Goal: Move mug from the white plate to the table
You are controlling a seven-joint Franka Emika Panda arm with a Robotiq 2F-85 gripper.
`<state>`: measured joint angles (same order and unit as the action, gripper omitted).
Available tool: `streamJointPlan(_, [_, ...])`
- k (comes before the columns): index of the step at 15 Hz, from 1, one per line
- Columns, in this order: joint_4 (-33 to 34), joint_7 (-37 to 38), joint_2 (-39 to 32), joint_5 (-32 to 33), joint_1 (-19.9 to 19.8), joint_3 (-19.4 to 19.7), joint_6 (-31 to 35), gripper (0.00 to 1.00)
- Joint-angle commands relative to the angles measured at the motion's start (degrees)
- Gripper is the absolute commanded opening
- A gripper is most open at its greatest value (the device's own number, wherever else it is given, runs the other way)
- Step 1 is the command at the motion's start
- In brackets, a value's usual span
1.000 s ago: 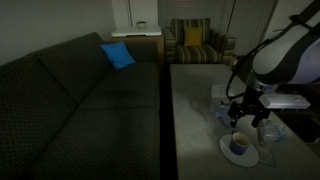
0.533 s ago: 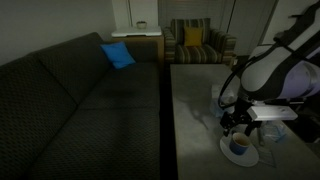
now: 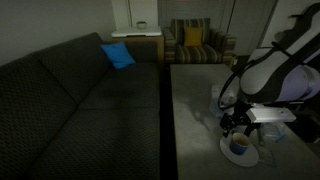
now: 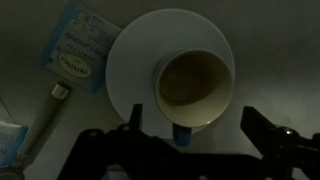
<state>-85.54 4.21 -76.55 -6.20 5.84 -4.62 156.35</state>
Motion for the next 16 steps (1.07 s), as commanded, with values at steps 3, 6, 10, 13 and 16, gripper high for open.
streamJointPlan(3, [5.3, 0.0, -4.2, 0.7, -0.1, 0.5, 0.3, 1.00])
streamJointPlan(6, [6.9, -0.1, -5.2, 0.7, -0.3, 0.6, 0.6, 1.00])
streamJointPlan(10, [6.5, 0.6, -4.5, 0.9, 0.5, 1.2, 1.4, 1.00])
streamJointPlan(13, [6.2, 0.6, -4.2, 0.8, 0.5, 1.2, 1.4, 0.75])
streamJointPlan(16, [6.0, 0.7, -4.0, 0.9, 0.6, 1.3, 1.3, 0.54])
